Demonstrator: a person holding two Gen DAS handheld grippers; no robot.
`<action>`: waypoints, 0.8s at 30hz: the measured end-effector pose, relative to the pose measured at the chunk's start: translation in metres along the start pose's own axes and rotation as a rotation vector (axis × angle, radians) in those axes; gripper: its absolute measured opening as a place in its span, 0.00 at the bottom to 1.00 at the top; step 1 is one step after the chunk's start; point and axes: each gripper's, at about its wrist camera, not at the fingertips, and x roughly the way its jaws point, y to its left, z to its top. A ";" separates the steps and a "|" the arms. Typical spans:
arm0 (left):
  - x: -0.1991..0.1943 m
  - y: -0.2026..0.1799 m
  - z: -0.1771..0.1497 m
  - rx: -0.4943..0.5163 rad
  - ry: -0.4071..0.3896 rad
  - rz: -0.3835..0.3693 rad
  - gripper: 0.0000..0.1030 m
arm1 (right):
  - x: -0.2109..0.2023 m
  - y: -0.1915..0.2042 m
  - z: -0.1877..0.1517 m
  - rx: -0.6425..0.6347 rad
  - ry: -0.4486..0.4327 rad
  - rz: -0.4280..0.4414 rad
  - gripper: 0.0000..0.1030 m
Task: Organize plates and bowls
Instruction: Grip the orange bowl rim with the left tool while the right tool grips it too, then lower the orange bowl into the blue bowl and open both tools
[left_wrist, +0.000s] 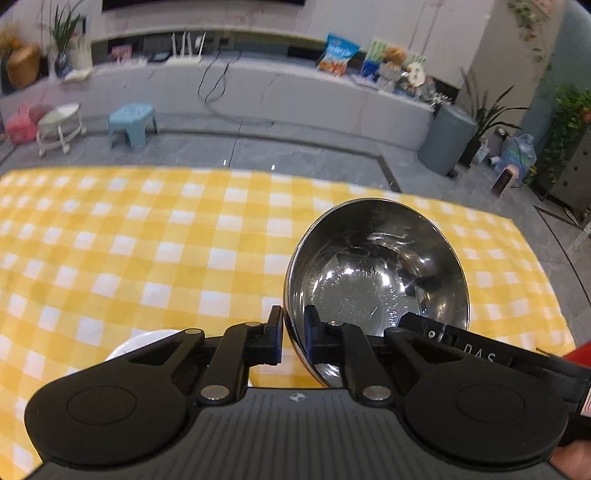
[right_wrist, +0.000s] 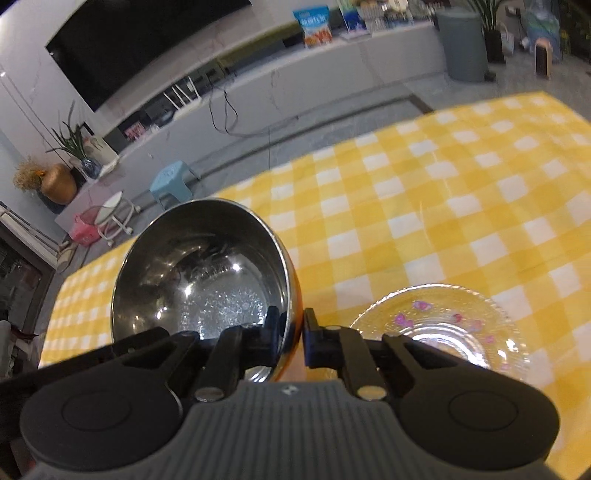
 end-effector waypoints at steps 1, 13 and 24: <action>-0.007 -0.003 -0.001 0.022 -0.006 0.003 0.12 | -0.008 0.000 0.001 0.008 -0.002 0.010 0.10; -0.104 -0.003 -0.013 -0.008 -0.033 -0.033 0.12 | -0.116 0.027 -0.007 0.007 -0.028 0.098 0.10; -0.162 0.023 -0.083 -0.102 -0.015 -0.088 0.15 | -0.185 0.045 -0.067 -0.081 0.046 0.146 0.11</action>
